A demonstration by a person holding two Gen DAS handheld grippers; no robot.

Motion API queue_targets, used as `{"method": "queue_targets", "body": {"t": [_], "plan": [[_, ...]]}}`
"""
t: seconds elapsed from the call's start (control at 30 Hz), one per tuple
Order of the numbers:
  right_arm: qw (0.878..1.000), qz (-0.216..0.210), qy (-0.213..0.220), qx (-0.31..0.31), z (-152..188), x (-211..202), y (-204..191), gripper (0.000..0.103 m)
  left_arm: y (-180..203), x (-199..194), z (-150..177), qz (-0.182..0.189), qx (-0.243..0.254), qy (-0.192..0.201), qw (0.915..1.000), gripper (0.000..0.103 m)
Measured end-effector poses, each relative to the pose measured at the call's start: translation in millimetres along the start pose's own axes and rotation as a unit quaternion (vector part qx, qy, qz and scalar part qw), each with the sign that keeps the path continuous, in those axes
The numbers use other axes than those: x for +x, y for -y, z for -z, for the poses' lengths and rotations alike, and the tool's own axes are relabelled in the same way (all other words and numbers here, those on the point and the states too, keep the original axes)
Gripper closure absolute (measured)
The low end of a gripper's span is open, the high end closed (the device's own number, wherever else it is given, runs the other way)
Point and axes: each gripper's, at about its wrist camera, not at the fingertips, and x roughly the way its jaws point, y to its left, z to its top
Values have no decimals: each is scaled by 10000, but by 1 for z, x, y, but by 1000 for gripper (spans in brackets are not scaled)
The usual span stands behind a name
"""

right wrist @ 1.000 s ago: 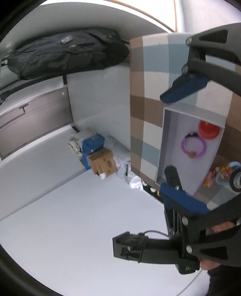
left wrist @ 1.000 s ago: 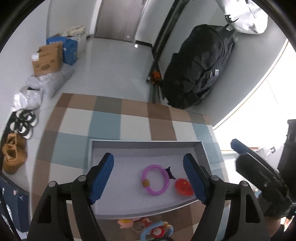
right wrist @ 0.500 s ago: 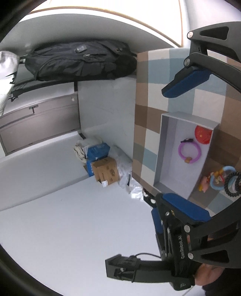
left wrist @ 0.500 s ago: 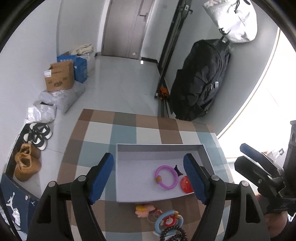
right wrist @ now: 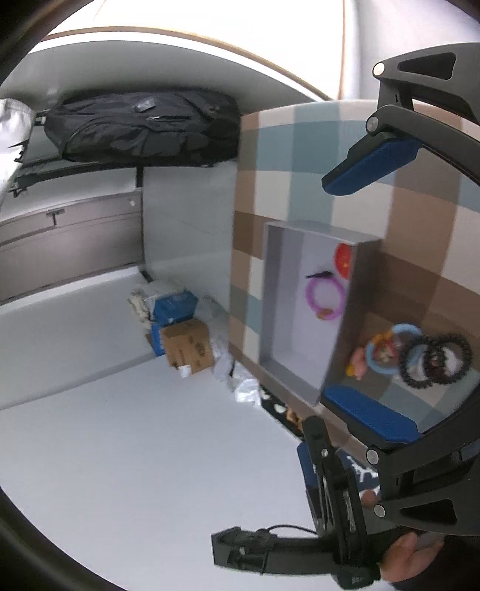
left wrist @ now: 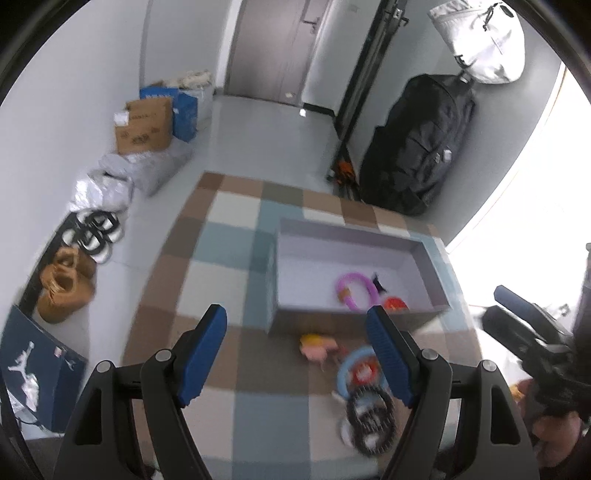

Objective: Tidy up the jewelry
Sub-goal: 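Withdraw the left gripper from the box toward the black coiled hair tie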

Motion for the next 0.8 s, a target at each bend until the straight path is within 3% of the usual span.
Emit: {"method": "queue_targets", "body": {"t": [0.13,0.27,0.4,0.57,0.8], "plan": [[9999,71,-138,7,6,-2,1,0,4,4,17,323,-66,-397,9987,29],[9992,164,-275,238,9,-4,9,0,21,10,31,433,279,-681,9963,29],[9986,143,-212,468,5,-11,15,0,37,17,41,218,830,-827,9929,29],[9981,200,-163,564,3,-17,20,0,56,27,51,282,1274,-1062,9857,29],[9968,259,-228,722,3,-19,30,0,67,37,58,110,1550,-1157,9811,29]]}}
